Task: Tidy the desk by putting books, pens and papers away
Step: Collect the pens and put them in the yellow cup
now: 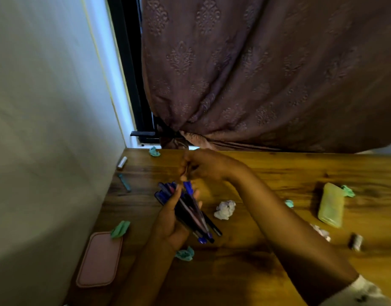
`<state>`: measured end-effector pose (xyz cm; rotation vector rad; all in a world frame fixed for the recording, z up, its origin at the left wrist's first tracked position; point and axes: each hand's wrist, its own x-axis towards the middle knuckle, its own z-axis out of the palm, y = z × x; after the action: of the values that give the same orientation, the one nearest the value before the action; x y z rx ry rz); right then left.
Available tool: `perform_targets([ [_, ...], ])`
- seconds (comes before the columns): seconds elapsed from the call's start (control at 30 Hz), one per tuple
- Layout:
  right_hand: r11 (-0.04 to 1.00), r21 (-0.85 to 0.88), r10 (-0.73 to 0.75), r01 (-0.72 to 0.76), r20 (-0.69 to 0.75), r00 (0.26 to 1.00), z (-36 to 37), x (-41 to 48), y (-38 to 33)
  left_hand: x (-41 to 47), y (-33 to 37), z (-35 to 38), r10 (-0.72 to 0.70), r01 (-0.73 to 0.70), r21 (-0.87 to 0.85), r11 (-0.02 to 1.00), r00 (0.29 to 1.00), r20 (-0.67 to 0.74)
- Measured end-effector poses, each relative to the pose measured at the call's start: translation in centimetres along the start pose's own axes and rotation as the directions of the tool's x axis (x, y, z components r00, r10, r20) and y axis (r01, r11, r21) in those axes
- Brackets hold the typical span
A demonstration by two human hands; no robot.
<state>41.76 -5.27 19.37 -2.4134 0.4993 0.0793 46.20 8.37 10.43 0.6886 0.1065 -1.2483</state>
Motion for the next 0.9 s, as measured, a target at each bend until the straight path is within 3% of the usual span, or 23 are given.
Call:
perform_targets([
  [0.1, 0.993, -0.117, 0.023, -0.029, -0.048, 0.999, 0.1, -2.9, 0.4, -0.8, -2.7, 1.8, -0.004, 0.003, 0.008, 1.0, 1.0, 0.028],
  [0.17, 0.995, -0.09, 0.029, -0.046, -0.19, 0.981, -0.5, -5.6, 1.3, -1.4, -4.4, 2.9, -0.002, 0.002, 0.0, 1.0, 0.998, 0.066],
  [0.23, 0.995, 0.083, 0.075, -0.045, -0.393, 0.917, -1.1, -9.7, 3.3, -1.8, -6.5, 3.8, 0.002, 0.0, -0.018, 1.0, 0.995, 0.096],
  [0.3, 0.934, 0.356, 0.223, -0.019, -0.543, 0.81, -0.9, -14.8, 5.4, -2.2, -9.0, 4.8, 0.006, -0.001, -0.029, 1.0, 0.983, 0.183],
  [0.37, 0.746, 0.664, 0.447, 0.052, -0.557, 0.7, 0.9, -20.1, 7.0, -2.4, -11.5, 5.7, 0.026, -0.02, -0.028, 0.999, 0.978, 0.206],
  [0.4, 0.594, 0.799, 0.573, 0.09, -0.499, 0.65, 2.4, -22.6, 7.8, -2.7, -13.0, 6.4, 0.042, -0.036, -0.032, 0.999, 0.979, 0.202],
  [0.47, 0.195, 0.96, 0.736, 0.201, -0.278, 0.617, 5.6, -27.0, 9.4, -3.8, -16.5, 8.3, 0.056, -0.052, -0.026, 0.998, 0.974, 0.219],
  [0.53, -0.122, 0.941, 0.786, 0.314, -0.102, 0.61, 7.7, -30.5, 10.3, -5.2, -20.2, 10.4, 0.088, -0.08, -0.047, 0.996, 0.971, 0.223],
  [0.6, -0.264, 0.843, 0.792, 0.468, -0.088, 0.604, 8.1, -33.9, 11.2, -6.5, -24.8, 12.7, 0.082, -0.074, -0.044, 0.996, 0.974, 0.213],
  [0.73, -0.337, 0.647, 0.835, 0.684, -0.13, 0.535, 7.0, -39.4, 13.7, -8.3, -33.0, 16.3, 0.09, -0.109, 0.064, 0.992, 0.965, 0.246],
  [0.9, -0.382, 0.521, 0.867, 0.764, -0.085, 0.492, 6.0, -45.0, 18.5, -9.5, -40.1, 19.7, 0.093, -0.176, 0.237, 0.955, 0.941, 0.326],
])
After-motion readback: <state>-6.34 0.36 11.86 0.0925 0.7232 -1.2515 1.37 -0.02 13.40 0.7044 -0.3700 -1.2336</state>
